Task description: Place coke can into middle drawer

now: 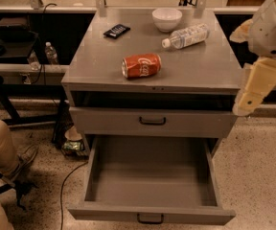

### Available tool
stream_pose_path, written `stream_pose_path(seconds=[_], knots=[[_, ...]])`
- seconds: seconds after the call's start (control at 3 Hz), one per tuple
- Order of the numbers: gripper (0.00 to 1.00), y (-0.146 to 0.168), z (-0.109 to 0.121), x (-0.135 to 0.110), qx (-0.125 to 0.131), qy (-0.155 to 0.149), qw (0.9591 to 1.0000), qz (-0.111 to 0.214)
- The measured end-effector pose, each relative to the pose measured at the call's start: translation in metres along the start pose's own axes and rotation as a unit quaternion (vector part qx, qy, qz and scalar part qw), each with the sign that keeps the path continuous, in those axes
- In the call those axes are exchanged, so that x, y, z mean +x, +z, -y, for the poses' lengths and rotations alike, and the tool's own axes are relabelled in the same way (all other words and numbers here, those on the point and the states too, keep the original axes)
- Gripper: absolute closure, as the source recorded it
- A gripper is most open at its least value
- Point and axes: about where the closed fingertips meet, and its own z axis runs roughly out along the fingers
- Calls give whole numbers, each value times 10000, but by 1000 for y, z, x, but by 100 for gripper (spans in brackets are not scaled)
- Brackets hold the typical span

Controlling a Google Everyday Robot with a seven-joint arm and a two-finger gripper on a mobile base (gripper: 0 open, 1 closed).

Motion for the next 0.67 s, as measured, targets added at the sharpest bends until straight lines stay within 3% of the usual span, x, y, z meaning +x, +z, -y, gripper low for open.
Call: stream_pose_path(seconds=[0.67], knots=[[0, 52, 75, -58, 210, -997, 9946, 208]])
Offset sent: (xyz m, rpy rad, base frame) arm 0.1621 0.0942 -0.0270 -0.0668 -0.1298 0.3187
